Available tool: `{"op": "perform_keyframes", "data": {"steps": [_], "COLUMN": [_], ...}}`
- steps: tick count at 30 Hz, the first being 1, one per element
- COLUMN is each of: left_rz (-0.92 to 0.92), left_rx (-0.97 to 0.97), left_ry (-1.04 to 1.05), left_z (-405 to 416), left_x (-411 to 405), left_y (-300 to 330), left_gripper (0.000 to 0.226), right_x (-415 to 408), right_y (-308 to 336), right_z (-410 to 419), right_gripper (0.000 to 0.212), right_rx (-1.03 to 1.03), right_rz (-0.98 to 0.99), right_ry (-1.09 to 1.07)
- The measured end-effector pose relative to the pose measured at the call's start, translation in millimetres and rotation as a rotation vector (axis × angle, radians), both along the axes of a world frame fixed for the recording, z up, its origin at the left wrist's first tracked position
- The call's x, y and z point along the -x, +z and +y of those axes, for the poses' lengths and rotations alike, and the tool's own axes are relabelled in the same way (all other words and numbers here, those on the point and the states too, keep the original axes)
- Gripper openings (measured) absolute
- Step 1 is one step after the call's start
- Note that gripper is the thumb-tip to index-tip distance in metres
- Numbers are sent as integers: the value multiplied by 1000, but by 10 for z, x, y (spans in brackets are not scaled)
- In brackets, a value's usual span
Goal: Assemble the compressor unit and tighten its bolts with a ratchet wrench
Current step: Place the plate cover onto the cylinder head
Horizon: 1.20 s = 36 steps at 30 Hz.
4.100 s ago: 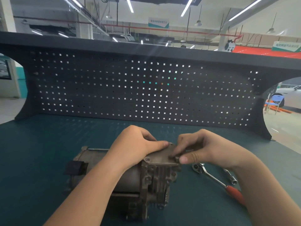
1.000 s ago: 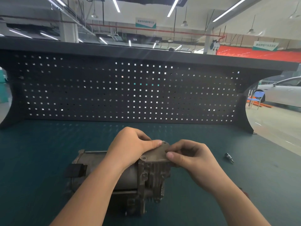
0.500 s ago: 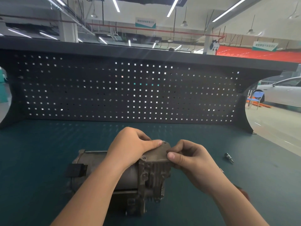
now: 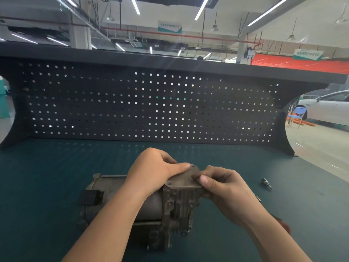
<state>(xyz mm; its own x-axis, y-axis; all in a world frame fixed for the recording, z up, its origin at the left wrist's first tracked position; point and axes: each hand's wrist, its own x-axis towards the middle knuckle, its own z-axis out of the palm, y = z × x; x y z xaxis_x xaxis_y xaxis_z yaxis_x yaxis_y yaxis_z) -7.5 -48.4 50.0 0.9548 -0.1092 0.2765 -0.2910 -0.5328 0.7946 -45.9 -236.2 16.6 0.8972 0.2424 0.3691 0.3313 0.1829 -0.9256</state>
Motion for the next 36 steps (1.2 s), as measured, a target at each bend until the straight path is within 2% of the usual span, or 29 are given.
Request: {"op": "perform_keyframes", "data": {"steps": [3,7,9,13,15,19,22,25,28,31,36], "left_rz": [19,112,173,186,186,143,170,184,184,213,196], "left_rx": [106,284,400,502,543,560,551,603,658,684,610], "left_ry": [-55,8,39,54,88,162,161,165,147,105,97], "left_z": [31,84,87,85,92,96,101,124,142,149,141], "left_x": [0,-27,-57,-86,-98,-136,-175,-204,-205,-194,-177], "left_y": [55,155,179,176,178,160,142,147,163,179,170], "left_gripper": [45,68,70,73,73,78,84,86,71,71,65], "right_x": [-10,-103,-168,-319,-372,-376,-336,-350,-393,-426,-416], "right_y": [23,302,532,863,908,963,984,987,1009,1024,1083], "right_z": [-9,-43,8,391,617,854,931,960,942,904,748], "right_gripper": [48,27,21,9,13,21,32,18,12,10,20], "right_rx": [70,175,352,796,1011,1210,1232,1245,1160,1079,814], "right_rz": [-34,-112,-148,-194,-236,-294,-349,-389,-373,-356,-234], "right_ry": [-105,-332,-385,-296,-265,-253,-229,-228,-241,-252,-219]}}
